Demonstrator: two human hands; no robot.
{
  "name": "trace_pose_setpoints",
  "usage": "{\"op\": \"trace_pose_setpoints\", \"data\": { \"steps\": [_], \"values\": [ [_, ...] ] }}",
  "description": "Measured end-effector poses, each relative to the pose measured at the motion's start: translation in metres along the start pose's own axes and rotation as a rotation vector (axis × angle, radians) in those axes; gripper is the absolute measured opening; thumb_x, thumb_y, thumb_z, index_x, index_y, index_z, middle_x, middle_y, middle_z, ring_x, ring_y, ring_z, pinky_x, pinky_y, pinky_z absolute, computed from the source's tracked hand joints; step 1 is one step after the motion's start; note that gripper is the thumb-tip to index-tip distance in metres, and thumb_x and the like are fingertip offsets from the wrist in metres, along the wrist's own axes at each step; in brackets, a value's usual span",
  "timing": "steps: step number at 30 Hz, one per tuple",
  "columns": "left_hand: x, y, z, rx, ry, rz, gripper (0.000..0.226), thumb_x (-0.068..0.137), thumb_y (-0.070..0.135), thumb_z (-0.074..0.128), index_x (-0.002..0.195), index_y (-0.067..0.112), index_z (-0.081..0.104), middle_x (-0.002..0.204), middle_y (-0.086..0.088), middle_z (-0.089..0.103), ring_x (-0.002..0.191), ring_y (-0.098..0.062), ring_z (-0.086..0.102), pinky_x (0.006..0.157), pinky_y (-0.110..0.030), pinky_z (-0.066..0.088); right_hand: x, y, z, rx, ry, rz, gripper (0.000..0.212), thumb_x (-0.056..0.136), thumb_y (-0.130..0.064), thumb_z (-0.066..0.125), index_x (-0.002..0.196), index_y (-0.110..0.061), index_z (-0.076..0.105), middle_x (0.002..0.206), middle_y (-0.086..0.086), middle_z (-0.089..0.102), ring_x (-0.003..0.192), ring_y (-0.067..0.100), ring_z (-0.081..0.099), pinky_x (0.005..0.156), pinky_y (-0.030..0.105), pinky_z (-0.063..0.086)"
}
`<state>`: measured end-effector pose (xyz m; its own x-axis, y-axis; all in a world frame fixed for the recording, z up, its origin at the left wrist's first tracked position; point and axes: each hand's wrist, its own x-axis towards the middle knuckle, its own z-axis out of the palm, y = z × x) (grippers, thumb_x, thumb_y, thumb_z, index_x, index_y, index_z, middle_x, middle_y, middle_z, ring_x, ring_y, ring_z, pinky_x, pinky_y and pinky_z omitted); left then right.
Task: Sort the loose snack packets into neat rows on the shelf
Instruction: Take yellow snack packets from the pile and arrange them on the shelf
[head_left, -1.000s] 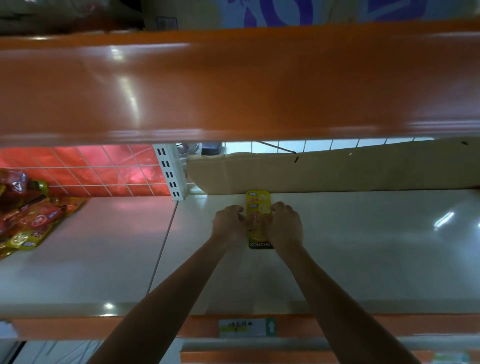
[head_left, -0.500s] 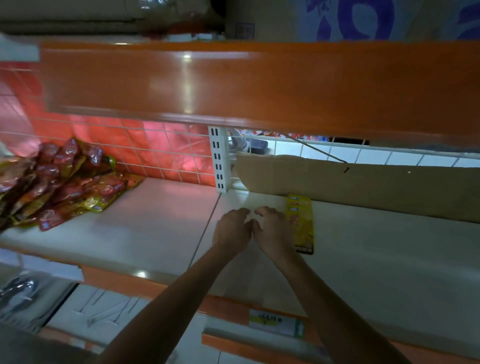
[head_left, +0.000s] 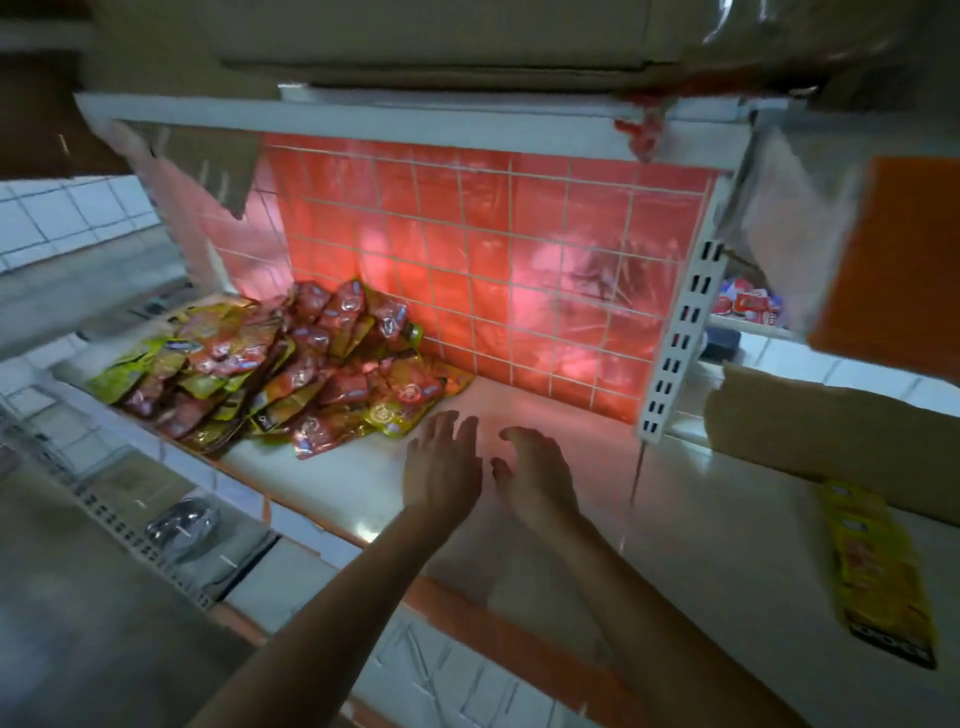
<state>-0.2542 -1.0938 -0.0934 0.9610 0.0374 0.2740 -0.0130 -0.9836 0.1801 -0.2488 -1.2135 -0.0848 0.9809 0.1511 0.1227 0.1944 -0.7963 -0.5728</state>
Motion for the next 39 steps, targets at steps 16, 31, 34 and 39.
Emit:
{"op": "trace_pose_setpoints", "data": {
  "steps": [16,31,34,39],
  "values": [
    [0.082,-0.148,0.003,0.37,0.108,-0.033,0.024,0.062,0.014,0.078,0.083,0.008,0.068,0.079,-0.01,0.064,0.076,-0.027,0.057,0.058,-0.033,0.045,0.127,-0.082,0.092,-0.092,0.008,-0.023,0.052,0.085,-0.046,0.06,0.13,-0.022,0.05,0.13,0.003,0.053,0.124,0.029,0.043,0.093,0.041,0.042],
    [0.084,-0.137,0.006,-0.287,0.487,0.161,0.019,0.077,0.017,0.061,0.089,0.024,0.074,0.116,-0.008,0.063,0.114,-0.032,0.05,0.09,-0.038,0.041,0.117,-0.055,0.066,0.409,0.114,0.012,0.019,0.061,-0.013,0.079,0.079,-0.013,0.075,0.084,0.002,0.072,0.082,0.014,0.064,0.076,0.031,0.048],
    [0.086,-0.124,-0.005,-0.626,0.413,0.064,0.029,0.08,0.001,0.064,0.083,0.028,0.074,0.136,-0.016,0.047,0.125,-0.024,0.043,0.098,-0.03,0.037,0.102,-0.042,0.048,0.502,0.14,0.1,0.026,0.064,-0.033,0.083,0.086,-0.024,0.074,0.096,-0.003,0.068,0.091,0.011,0.063,0.085,0.025,0.048],
    [0.084,-0.102,-0.011,-1.208,0.15,-0.023,0.034,0.08,0.005,0.046,0.068,0.033,0.061,0.1,0.007,0.058,0.099,-0.022,0.056,0.086,-0.052,0.053,0.075,-0.02,0.017,0.571,0.331,0.197,0.023,0.069,-0.015,0.079,0.071,-0.029,0.061,0.075,-0.015,0.059,0.075,0.008,0.058,0.067,0.014,0.043]
  ]
}}
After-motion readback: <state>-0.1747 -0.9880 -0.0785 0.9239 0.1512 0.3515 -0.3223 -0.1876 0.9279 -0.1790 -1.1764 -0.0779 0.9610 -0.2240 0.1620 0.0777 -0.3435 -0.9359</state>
